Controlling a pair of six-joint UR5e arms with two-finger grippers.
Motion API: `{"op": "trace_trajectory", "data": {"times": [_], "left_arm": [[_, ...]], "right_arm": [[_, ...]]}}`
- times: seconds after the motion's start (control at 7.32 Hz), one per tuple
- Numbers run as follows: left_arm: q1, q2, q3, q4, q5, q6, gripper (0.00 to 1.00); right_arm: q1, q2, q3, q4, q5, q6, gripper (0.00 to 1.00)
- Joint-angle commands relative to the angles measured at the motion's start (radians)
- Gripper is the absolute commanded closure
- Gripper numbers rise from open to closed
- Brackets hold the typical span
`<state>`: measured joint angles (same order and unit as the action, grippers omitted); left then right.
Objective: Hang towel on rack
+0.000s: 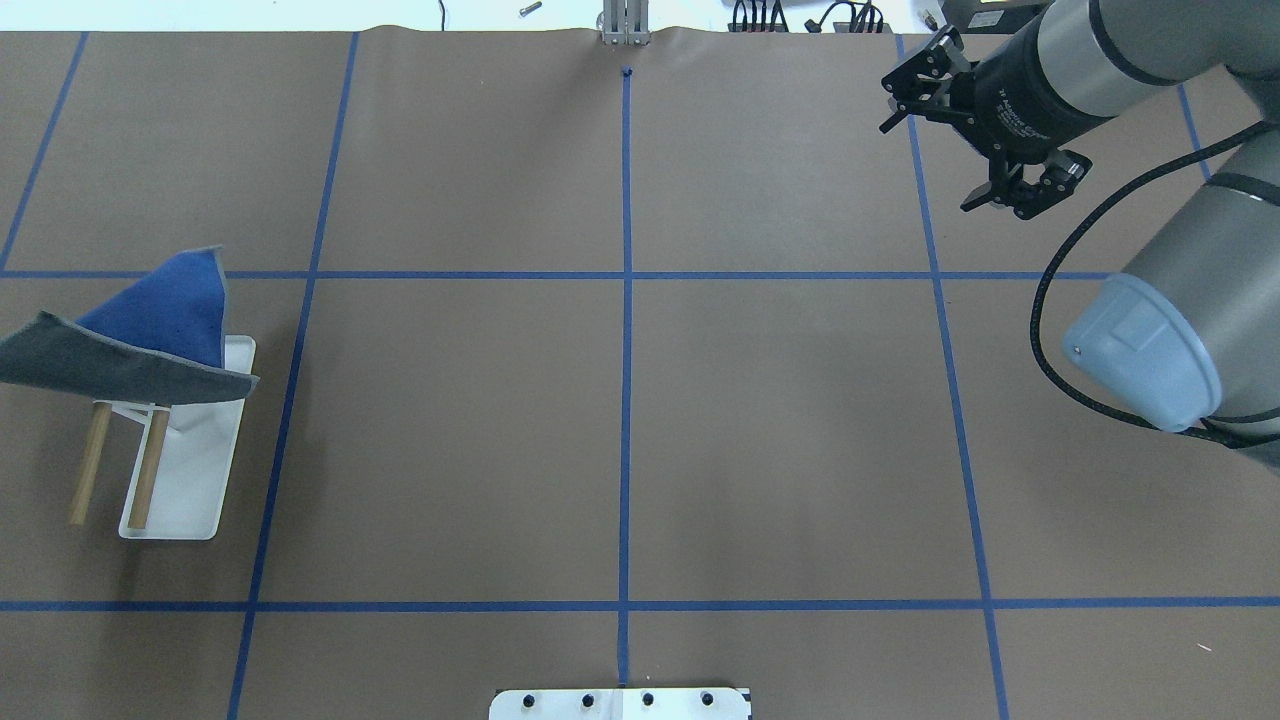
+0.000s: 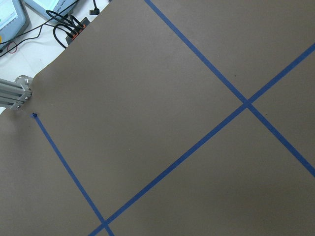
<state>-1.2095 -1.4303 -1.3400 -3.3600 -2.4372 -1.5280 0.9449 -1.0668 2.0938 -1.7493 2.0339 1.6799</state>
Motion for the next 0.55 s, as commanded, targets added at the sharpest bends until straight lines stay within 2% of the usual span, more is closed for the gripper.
{"op": "trace_trajectory", "data": {"times": [0.0, 0.27, 0.41], "left_arm": [[-0.022, -0.010, 0.004, 0.011, 0.021, 0.000, 0.02], [-0.036, -0.007, 0.037, 0.028, 0.136, 0.037, 0.02], [-0.051, -0.007, 0.083, 0.078, 0.148, 0.275, 0.02]], "right_arm": [[0.008, -0.015, 0.002, 0.001, 0.012, -0.002, 0.00], [0.055, -0.079, 0.005, 0.002, 0.044, -0.142, 0.00], [0.087, -0.111, 0.003, 0.001, 0.064, -0.219, 0.00]]}}
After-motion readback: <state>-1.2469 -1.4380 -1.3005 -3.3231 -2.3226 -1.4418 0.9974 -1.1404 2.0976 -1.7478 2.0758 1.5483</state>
